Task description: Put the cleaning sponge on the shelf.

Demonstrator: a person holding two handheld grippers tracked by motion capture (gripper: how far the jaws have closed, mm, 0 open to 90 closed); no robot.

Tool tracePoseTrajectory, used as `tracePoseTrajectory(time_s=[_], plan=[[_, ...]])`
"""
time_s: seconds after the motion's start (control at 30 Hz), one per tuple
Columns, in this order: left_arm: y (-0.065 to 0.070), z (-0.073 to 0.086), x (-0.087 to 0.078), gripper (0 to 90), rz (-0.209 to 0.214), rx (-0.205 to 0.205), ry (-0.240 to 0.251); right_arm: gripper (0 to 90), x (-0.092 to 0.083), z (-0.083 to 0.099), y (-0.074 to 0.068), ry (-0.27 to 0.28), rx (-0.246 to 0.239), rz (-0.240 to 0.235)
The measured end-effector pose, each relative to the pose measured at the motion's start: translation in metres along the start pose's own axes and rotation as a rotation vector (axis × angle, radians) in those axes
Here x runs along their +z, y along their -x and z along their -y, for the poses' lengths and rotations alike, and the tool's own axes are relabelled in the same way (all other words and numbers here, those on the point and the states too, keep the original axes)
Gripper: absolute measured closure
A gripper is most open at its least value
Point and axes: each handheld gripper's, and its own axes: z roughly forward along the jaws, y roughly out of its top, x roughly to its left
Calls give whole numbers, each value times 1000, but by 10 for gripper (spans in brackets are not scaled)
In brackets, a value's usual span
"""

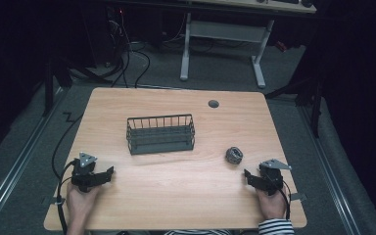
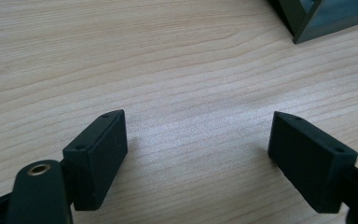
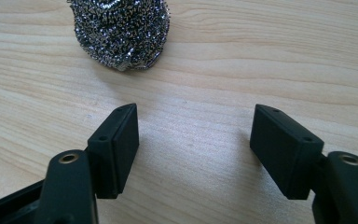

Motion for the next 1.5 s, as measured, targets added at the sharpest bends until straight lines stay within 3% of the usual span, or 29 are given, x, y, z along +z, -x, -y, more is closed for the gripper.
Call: tracePoseTrajectory(time_s=[0.6,0.87,1.0,1.17,1.5], plan=[[-1,0,-1,235,21,-25,16,327,0,0,0,-1,-3,-1],[2,-4,-5,244,66,-38,38,327,0,0,-1,0,-1,1],[6,-7,-7,264,109,-53,65,326,0,0,-1,0,-1,1],[10,-12,-7,271,126,-40,49,327,0,0,-1,0,-1,0],[21,-34,-19,311,198,-6,80,327,0,0,-1,1,-4,-1]])
